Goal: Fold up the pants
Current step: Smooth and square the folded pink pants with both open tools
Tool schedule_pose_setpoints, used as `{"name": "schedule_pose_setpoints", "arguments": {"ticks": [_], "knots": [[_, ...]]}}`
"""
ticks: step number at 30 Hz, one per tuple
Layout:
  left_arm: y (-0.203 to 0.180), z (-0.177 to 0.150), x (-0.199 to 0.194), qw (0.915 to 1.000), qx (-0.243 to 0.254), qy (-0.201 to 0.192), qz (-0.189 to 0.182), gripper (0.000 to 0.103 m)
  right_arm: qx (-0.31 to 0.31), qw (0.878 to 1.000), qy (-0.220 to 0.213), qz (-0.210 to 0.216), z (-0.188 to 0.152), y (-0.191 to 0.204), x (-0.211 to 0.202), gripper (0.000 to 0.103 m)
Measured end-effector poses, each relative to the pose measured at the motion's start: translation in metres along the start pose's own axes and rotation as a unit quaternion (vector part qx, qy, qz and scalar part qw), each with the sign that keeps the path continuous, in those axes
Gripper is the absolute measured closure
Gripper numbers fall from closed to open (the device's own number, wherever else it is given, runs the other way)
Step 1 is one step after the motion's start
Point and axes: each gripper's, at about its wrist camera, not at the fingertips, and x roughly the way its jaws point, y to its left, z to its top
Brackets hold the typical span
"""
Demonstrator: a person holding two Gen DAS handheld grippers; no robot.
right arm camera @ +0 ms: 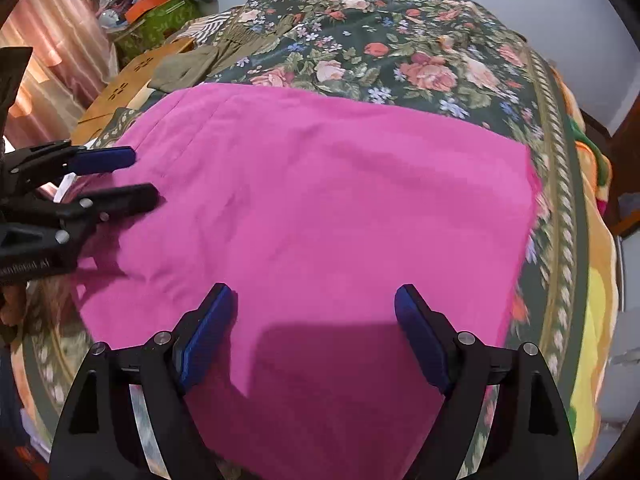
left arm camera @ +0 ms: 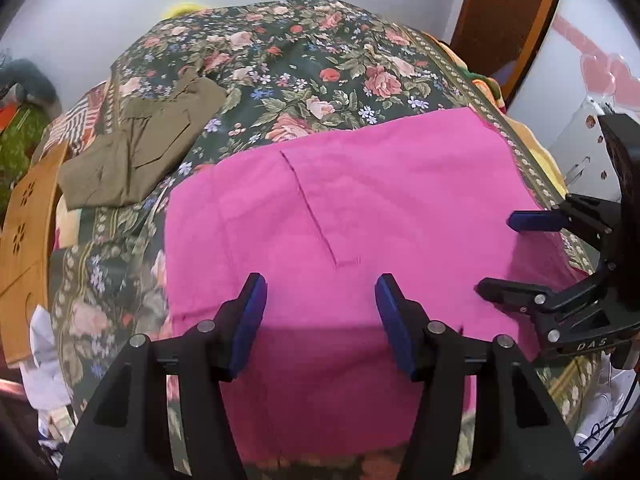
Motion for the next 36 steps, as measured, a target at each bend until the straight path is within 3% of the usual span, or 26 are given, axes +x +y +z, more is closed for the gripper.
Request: {"name": "schedule_pose_setpoints", "arguments": {"ticks": [5, 14, 19, 23, 28, 32, 36], "knots": [[-0.003, -0.021, -0.016, 0.9997, 0.000, -0.007, 0.022, 0.033, 0.024, 1.000, -0.003, 0.005, -0.014, -0.006, -0.014, 0.022], [0.015, -0.054, -0.043, 0.9982, -0.054, -0.016, 0.020, 0.028, 0.031, 0.999, -0.007, -0.011, -0.040, -0.009, -0.036, 0.022], [0.042, -0.064, -0.061, 0.9906, -0.136, -0.017, -0.007, 0.028, 0.041, 0.998, -0.038, -0.010, -0.038, -0.007, -0.056, 0.022], [0.052, -0.069, -0.067, 0.9848, -0.171, -0.007, -0.034, 0.028, 0.032, 0.997, -0.065, -0.002, -0.027, 0.004, -0.067, 0.022], [0.054, -0.077, -0.062, 0.9725, -0.209, 0.011, -0.103, 0.028, 0.006, 0.996, -0.087, 0.009, -0.015, 0.027, -0.063, 0.022], [0.053, -0.082, -0.045, 0.9520, -0.249, 0.036, -0.175, 0.028, -0.005, 0.996, -0.085, 0.020, -0.012, 0.040, -0.046, 0.022], [0.058, -0.078, -0.037, 0.9369, -0.281, 0.029, -0.205, 0.027, 0.004, 0.997, -0.078, 0.027, -0.011, 0.042, -0.029, 0.022]]}}
